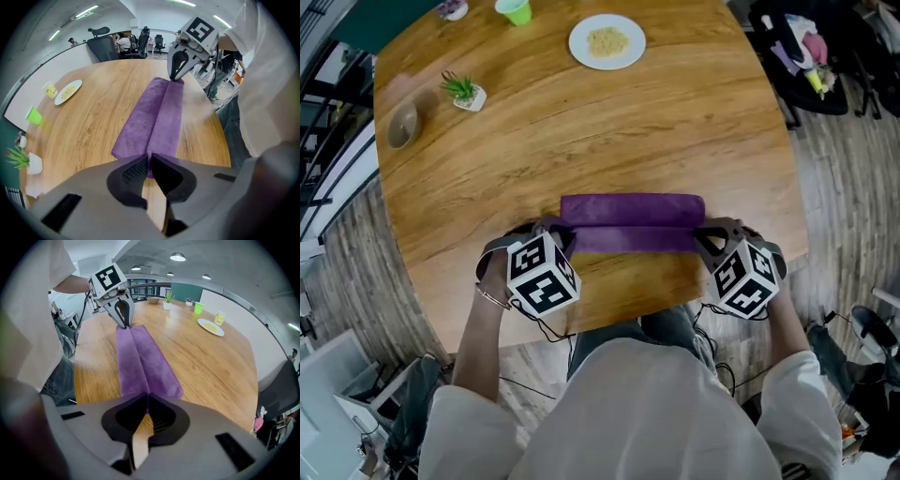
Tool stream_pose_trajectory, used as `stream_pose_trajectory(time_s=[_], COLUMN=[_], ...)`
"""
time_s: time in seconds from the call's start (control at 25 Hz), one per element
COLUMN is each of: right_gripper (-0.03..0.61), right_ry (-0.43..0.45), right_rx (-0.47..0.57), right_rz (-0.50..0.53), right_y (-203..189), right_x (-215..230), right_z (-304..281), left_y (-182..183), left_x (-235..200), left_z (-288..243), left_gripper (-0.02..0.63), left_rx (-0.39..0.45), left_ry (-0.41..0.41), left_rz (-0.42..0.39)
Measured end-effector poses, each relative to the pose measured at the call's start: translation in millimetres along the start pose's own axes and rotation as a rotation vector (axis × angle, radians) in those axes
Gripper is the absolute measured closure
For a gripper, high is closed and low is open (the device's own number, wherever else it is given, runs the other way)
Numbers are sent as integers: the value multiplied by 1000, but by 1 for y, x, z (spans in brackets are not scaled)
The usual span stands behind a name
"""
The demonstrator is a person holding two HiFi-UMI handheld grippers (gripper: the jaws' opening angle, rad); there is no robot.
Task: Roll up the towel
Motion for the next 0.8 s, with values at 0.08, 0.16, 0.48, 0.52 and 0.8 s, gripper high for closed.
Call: stream_pose_trajectory(time_s=[0.08,0.16,0.48,0.52,0.8], right_gripper=[561,558,518,511,502], right_ry=[-6,-13,-69,-80,-112], right_rx=[1,1,24,28,61], right_rz=[-4,-4,-24,-27,-15], right_y=[0,-1,0,0,2], right_x=[2,3,10,10,-9], right_z=[-4,-6,4,7,29], left_y=[-1,0,-5,-6,-4], left_x=[-2,-3,-8,-8,11], left_z=[-1,-2,9,12,36], left_gripper=[581,575,511,508,502], left_rx=[6,13,48,50,84], left_ry=[-1,4,53,63,117], left_rz=[1,-4,3,3,-34])
Point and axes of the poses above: the fingertips, and each gripper's own axes: z backward along the fingers, x to its right, y out of its top, the point moved 2 cm from there along z, backward along the fingers, and after that the axes turned 5 degrees about x, right-handed, at the moved point
